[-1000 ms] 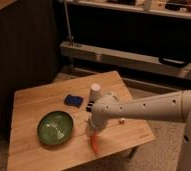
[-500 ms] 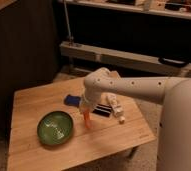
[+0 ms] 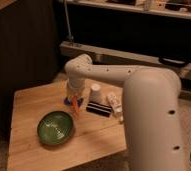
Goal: Place the pepper on the white sponge
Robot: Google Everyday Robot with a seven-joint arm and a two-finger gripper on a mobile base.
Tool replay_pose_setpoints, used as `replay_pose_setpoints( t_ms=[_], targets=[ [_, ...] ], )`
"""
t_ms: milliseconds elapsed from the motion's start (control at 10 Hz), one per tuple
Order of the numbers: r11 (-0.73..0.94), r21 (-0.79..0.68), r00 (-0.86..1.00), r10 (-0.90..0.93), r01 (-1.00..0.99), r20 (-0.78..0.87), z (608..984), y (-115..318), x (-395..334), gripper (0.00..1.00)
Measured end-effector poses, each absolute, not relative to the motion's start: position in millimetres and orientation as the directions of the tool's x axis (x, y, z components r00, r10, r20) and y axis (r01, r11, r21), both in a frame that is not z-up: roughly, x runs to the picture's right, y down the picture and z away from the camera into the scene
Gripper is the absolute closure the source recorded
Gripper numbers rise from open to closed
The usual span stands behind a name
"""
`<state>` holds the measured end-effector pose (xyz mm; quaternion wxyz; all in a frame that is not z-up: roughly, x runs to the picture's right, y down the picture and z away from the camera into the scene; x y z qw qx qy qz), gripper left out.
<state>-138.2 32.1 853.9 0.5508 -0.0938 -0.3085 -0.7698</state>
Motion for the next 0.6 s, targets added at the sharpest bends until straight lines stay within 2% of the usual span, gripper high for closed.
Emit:
replay_pose_setpoints(
  t_ms=[300, 600],
  targets=[
    [-0.221, 0.373, -0.393, -0.779, 0.901, 0.488, 889.7, 34.6, -150.3, 0.65],
    [-0.202, 0.382, -0.382, -0.784, 0.902, 0.489, 908.5, 45.3, -146.3, 0.65]
  ],
)
